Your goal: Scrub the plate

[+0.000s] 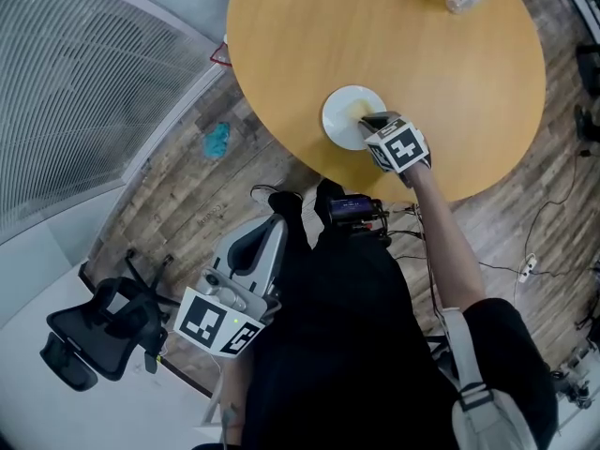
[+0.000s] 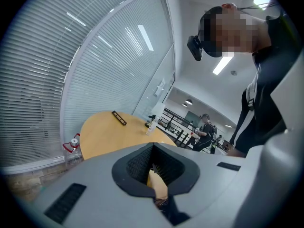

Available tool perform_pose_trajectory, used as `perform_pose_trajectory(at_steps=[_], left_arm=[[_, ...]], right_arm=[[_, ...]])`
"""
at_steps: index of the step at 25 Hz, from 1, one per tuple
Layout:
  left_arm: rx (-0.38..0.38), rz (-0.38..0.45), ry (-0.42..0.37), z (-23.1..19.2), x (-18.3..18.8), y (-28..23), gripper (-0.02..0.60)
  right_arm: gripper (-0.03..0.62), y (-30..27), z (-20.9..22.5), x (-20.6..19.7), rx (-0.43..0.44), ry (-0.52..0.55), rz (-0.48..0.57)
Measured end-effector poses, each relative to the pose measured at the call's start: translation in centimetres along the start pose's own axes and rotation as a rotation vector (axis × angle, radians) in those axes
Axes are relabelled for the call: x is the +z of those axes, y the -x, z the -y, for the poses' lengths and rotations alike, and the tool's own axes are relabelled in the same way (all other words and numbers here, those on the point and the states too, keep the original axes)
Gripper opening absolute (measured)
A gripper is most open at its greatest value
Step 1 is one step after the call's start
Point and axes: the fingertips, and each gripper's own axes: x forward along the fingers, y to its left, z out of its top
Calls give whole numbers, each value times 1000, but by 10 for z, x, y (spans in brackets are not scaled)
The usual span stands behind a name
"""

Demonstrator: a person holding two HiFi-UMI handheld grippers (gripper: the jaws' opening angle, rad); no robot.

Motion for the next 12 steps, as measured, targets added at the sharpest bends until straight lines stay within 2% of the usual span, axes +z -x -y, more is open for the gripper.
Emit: perform_pose_trajectory(at_steps=[12], left_arm=[[30, 12, 4, -1, -2, 9, 11]], right_arm=[[26, -18, -4, 29, -5, 46, -1]])
